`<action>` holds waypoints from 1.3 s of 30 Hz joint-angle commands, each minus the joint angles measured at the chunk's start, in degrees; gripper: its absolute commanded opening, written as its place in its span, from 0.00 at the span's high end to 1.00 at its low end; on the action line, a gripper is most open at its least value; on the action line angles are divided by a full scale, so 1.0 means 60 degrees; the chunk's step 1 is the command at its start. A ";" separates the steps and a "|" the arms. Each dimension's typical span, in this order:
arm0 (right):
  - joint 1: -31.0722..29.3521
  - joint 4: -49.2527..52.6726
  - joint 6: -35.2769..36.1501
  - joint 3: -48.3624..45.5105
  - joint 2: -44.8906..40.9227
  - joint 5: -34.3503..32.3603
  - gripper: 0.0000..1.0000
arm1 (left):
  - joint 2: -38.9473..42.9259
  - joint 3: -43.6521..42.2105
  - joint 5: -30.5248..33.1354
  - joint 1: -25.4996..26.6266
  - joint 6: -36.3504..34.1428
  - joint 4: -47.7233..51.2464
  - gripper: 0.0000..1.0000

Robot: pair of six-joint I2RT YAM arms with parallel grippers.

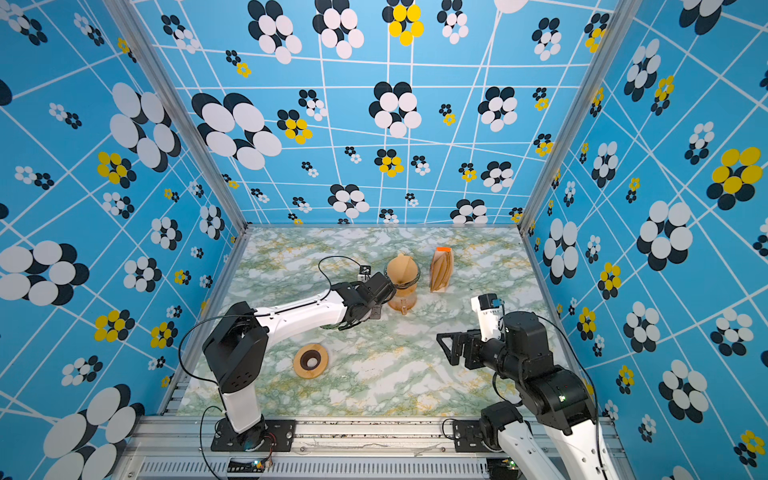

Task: Place the coffee filter in the dripper
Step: 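Drag the glass pitcher toward the robot with the left gripper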

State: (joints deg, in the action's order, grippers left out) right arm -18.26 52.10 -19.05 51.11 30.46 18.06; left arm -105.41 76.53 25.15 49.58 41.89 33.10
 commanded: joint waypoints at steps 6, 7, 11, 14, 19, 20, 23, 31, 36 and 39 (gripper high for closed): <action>-0.0067 -0.0019 0.0016 -0.0125 -0.0067 0.0095 0.02 | 0.1235 -0.0871 0.0959 0.0891 0.0779 0.0430 0.81; -0.0062 -0.0010 0.0022 -0.0127 -0.0055 0.0095 0.02 | 0.1344 -0.0980 0.0979 0.0991 0.0885 0.0472 0.81; -0.0062 -0.0005 0.0025 -0.0127 -0.0027 0.0113 0.02 | 0.1678 -0.1415 0.1125 0.1497 0.1378 0.0621 0.82; -0.0062 -0.0015 0.0019 -0.0121 0.0014 0.0152 0.02 | 0.1902 -0.1633 0.1292 0.1937 0.1759 0.0763 0.82; -0.0062 -0.0028 0.0019 -0.0141 0.0076 0.0168 0.02 | 0.1989 -0.1773 0.1413 0.2614 0.2394 0.1096 0.82; -0.0064 -0.0025 0.0018 -0.0141 0.0080 0.0168 0.02 | 0.1982 -0.1799 0.1395 0.2760 0.2553 0.1165 0.81; -0.0062 -0.0048 0.0002 -0.0157 0.0093 0.0183 0.02 | 0.1925 -0.1916 0.1390 0.3116 0.2926 0.1221 0.82; -0.0062 -0.0057 0.0020 -0.0177 0.0212 0.0254 0.02 | 0.1747 -0.1932 0.1441 0.3576 0.3375 0.1382 0.81; -0.0062 -0.0062 0.0019 -0.0177 0.0168 0.0234 0.02 | 0.1581 -0.1851 0.1406 0.3583 0.3340 0.1283 0.81; -0.0062 -0.0062 0.0016 -0.0169 0.0159 0.0241 0.02 | 0.1473 -0.1769 0.1403 0.3601 0.3288 0.1294 0.80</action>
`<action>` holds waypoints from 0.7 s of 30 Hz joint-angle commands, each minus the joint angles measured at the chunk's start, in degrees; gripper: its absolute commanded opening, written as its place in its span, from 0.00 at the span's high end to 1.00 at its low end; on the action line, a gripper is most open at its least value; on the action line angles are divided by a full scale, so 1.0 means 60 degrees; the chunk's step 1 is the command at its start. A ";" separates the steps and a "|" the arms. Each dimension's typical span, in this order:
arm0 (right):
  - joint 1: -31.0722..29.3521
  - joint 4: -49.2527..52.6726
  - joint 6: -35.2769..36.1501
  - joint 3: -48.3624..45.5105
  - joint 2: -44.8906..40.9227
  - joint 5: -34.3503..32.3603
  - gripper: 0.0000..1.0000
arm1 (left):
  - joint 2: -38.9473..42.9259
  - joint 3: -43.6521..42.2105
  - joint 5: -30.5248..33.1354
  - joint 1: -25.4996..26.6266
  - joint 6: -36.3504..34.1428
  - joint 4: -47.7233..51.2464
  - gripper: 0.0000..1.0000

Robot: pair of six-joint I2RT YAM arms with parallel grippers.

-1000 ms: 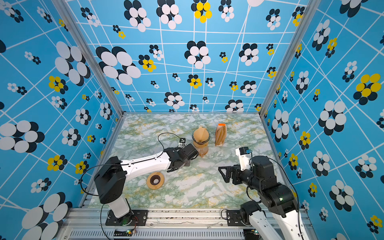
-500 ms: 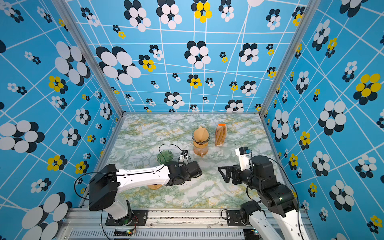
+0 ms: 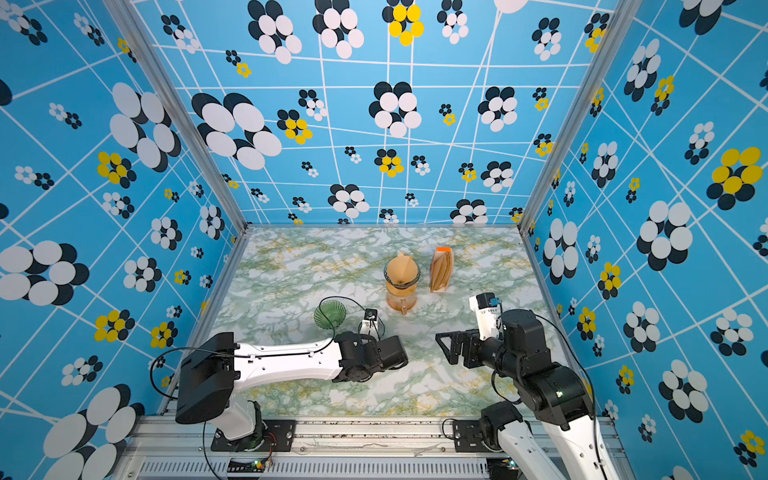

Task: Place the coffee filter in the dripper
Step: 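Drag the glass pitcher toward the robot with the left gripper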

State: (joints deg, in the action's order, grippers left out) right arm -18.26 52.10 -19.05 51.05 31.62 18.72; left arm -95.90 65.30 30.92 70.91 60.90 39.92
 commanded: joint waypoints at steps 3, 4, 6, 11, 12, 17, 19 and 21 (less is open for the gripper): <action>-0.0062 -0.0069 0.0014 -0.0159 -0.0036 0.0132 0.02 | -0.0188 0.0142 0.0421 0.0035 0.0120 0.0129 0.80; -0.0055 -0.0065 0.0017 -0.0169 -0.0044 0.0132 0.02 | -0.0211 0.0134 0.0390 0.0042 0.0132 0.0093 0.80; -0.0062 -0.0069 0.0025 -0.0151 -0.0040 0.0139 0.03 | -0.0240 0.0134 0.0368 0.0057 0.0133 0.0039 0.80; -0.0062 -0.0080 0.0017 -0.0173 -0.0037 0.0147 0.03 | -0.0306 0.0171 0.0281 0.0122 0.0216 -0.0049 0.79; -0.0062 -0.0074 0.0014 -0.0180 -0.0040 0.0147 0.03 | -0.0306 0.0186 0.0261 0.0133 0.0231 -0.0048 0.78; -0.0062 -0.0092 0.0012 -0.0176 -0.0040 0.0147 0.02 | -0.0321 0.0207 0.0211 0.0163 0.0264 -0.0128 0.77; -0.0062 -0.0098 0.0023 -0.0175 -0.0047 0.0147 0.02 | -0.0324 0.0226 0.0179 0.0173 0.0279 -0.0164 0.76; -0.0062 -0.0091 0.0018 -0.0174 -0.0042 0.0147 0.03 | -0.0306 0.0214 0.0143 0.0178 0.0292 -0.0215 0.74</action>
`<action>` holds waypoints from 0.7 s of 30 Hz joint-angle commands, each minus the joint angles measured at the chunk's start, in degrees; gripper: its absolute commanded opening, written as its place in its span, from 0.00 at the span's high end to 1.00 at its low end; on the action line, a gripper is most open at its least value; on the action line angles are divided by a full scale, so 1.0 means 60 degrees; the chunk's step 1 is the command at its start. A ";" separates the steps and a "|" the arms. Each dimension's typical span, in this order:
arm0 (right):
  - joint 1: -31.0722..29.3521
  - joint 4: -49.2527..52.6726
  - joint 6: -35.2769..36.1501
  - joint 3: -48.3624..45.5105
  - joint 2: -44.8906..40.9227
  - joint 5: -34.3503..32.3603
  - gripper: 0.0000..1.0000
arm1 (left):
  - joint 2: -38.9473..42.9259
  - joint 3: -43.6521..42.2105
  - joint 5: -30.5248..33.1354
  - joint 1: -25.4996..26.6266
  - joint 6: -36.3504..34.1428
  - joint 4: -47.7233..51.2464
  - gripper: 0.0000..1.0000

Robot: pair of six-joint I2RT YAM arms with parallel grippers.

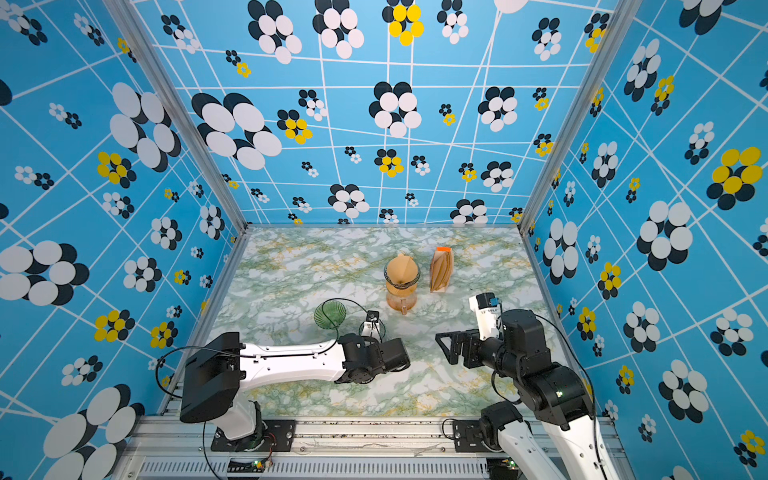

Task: Place the coffee filter in the dripper

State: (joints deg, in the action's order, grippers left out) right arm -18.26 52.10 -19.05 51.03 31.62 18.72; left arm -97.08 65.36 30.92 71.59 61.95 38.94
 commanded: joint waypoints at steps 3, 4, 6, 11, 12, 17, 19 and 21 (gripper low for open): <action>-0.0062 -0.0089 0.0021 -0.0169 -0.0040 0.0132 0.03 | -0.0115 0.0210 0.0063 0.0065 0.0104 -0.0118 0.72; -0.0062 -0.0091 0.0013 -0.0181 -0.0047 0.0132 0.02 | -0.0111 0.0217 0.0047 0.0078 0.0111 -0.0118 0.72; -0.0062 -0.0097 0.0013 -0.0169 -0.0060 0.0136 0.03 | -0.0063 0.0213 0.0033 0.0080 0.0147 -0.0118 0.70; -0.0062 -0.0099 0.0040 -0.0162 -0.0017 0.0216 0.02 | 0.0375 0.0051 -0.0038 0.0094 0.0221 -0.0090 0.62; -0.0062 -0.0103 0.0039 -0.0170 -0.0011 0.0242 0.02 | 0.0565 -0.0020 -0.0073 0.0098 0.0208 -0.0082 0.59; -0.0062 -0.0134 0.0066 -0.0129 0.0031 0.0405 0.02 | 0.1651 -0.0412 -0.0143 0.0109 0.0234 0.0248 0.50; -0.0064 -0.0140 0.0072 -0.0102 0.0111 0.0516 0.01 | 0.2278 -0.0733 -0.0156 0.0106 0.0341 0.0336 0.49; -0.0062 -0.0167 0.0062 -0.0097 0.0198 0.0596 0.01 | 0.2901 -0.1122 -0.0202 0.0102 0.0319 0.0300 0.48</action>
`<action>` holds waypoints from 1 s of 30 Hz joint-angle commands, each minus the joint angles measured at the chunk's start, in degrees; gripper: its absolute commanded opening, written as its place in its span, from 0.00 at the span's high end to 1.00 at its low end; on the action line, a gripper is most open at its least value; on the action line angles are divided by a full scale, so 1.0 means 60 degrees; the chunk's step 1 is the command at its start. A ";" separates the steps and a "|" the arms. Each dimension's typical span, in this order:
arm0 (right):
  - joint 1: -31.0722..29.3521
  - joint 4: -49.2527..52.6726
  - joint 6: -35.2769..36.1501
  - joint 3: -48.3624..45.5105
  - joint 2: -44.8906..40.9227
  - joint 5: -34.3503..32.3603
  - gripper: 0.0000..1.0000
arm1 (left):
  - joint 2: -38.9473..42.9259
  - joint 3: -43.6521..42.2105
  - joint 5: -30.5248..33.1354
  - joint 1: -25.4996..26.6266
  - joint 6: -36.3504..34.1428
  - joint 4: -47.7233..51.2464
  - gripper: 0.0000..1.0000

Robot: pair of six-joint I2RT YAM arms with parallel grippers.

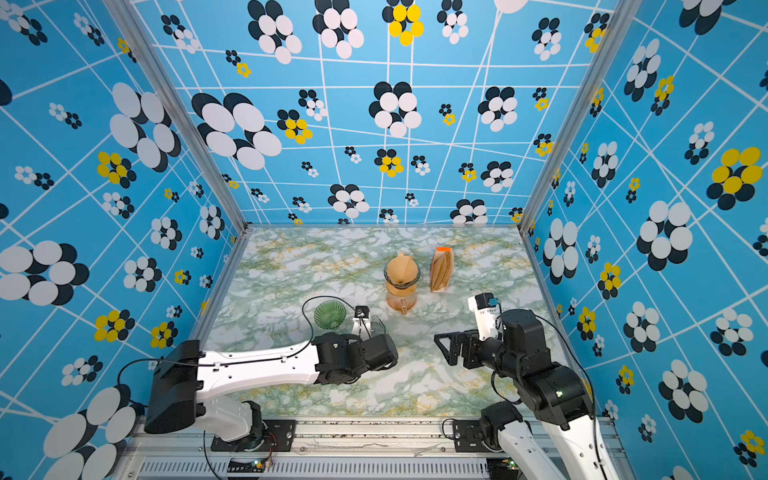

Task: Place the coffee filter in the dripper

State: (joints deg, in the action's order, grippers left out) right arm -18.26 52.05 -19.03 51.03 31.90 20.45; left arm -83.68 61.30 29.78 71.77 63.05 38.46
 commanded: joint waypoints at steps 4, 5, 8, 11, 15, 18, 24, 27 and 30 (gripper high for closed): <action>-0.0062 -0.0356 0.0017 -0.0125 0.0340 0.0550 0.01 | 0.1943 -0.1211 -0.0139 0.0008 0.0335 0.0551 0.41; -0.0062 -0.0397 0.0026 -0.0126 0.0374 0.0623 0.01 | 0.2331 -0.1489 -0.0159 -0.0026 0.0505 0.0583 0.41; -0.0075 -0.0573 0.0077 -0.0114 0.0470 0.1279 0.01 | 0.3602 -0.2553 -0.0640 -0.0405 0.0849 0.0282 0.40; -0.0062 -0.0741 0.0073 -0.0067 0.0664 0.2142 0.01 | 0.5177 -0.3906 -0.1263 -0.1118 0.0863 -0.0301 0.40; -0.0063 -0.1101 0.0062 0.0045 0.0999 0.3343 0.01 | 0.7309 -0.5553 -0.2403 -0.2513 0.0971 -0.0725 0.40; -0.0062 -0.1146 0.0050 0.0239 0.1102 0.3588 0.01 | 0.8899 -0.6342 -0.3218 -0.3661 0.0966 -0.0440 0.39; -0.0062 -0.0723 0.0206 0.0281 0.1072 0.3513 0.01 | 1.0091 -0.7114 -0.5310 -0.5896 0.0438 -0.0169 0.38; -0.0062 -0.0163 0.0474 0.0381 0.1012 0.3025 0.01 | 0.9783 -0.7105 -0.5757 -0.6425 0.0162 -0.0141 0.38; -0.0062 0.0039 0.0562 0.0326 0.0897 0.2816 0.01 | 0.9310 -0.7011 -0.5847 -0.6638 0.0010 -0.0075 0.38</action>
State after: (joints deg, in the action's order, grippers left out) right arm -18.26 49.32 -17.50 51.57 38.20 38.94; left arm -26.02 19.14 -1.43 32.97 65.58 37.28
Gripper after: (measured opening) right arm 0.994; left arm 0.621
